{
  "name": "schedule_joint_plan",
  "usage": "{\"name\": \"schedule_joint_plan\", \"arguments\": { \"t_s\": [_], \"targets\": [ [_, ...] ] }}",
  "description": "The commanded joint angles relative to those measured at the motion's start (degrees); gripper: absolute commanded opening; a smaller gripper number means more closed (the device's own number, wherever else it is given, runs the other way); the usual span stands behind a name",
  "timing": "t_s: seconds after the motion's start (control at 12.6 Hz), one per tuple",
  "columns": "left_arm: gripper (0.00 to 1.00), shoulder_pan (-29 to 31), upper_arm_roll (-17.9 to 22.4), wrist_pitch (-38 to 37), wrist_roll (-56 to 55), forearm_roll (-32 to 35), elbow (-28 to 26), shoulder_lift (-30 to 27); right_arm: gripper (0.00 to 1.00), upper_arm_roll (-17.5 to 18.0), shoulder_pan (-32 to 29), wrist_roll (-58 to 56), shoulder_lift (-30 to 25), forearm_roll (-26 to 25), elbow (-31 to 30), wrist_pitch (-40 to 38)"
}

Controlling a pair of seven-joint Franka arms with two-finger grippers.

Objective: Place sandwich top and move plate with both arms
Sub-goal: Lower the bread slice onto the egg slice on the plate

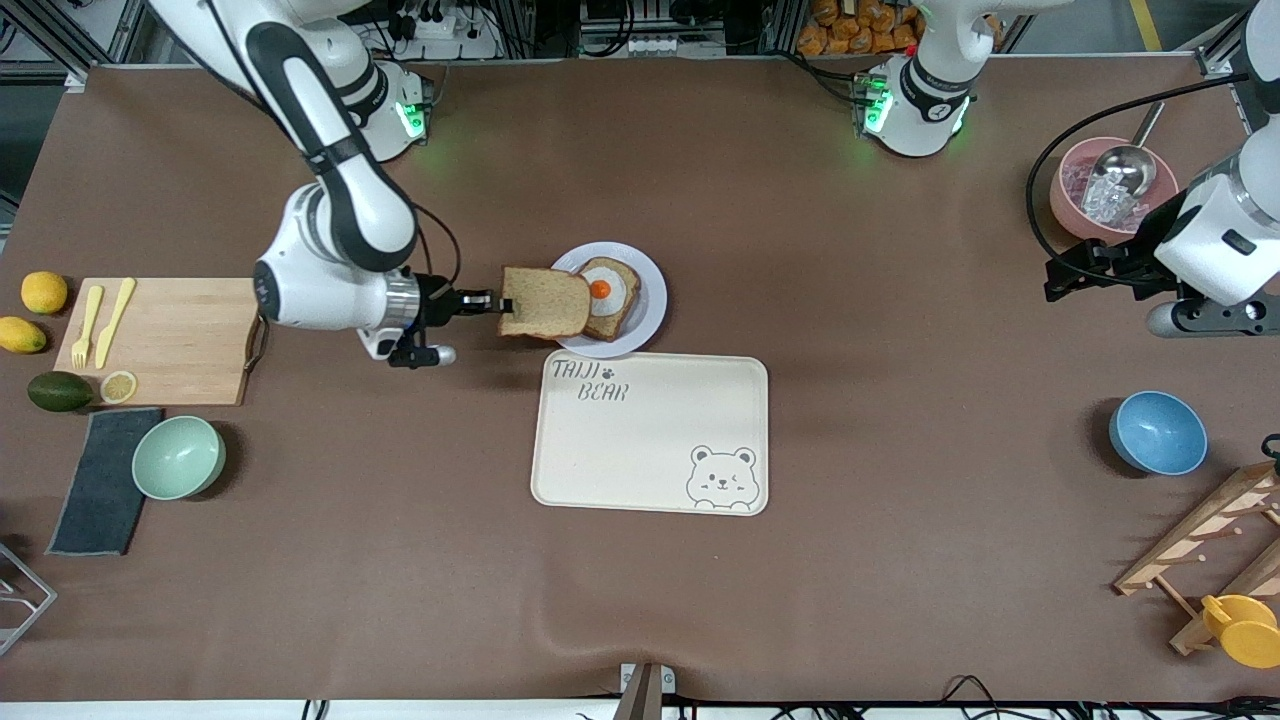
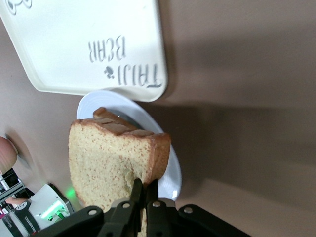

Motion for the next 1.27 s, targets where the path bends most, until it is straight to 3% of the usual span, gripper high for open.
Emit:
{"name": "schedule_joint_plan", "arguments": {
  "t_s": [0.0,0.24,0.48,1.19],
  "targets": [
    [1.0,0.32,-0.03,0.53,0.82,-0.71,0.18,0.09,0.0,-0.42,4.88,0.64,-2.9,4.03,-3.77,5.18],
    [1.0,0.14,-0.03,0.8,0.82,-0.71,0.18,0.18,0.0,-0.41,8.31,0.73,-2.99,4.73,-4.83,8.8],
    [1.0,0.06,-0.03,0.97,0.82,-0.71,0.27,0.53,0.0,-0.5,13.3,0.73,-2.55,10.17,-4.83,13.69],
    [1.0,-0.3,-0.03,1.41,0.82,-0.71,0.09,0.88,0.0,-0.5,14.56,0.64,-2.02,10.36,-6.15,16.18]
  ]
}}
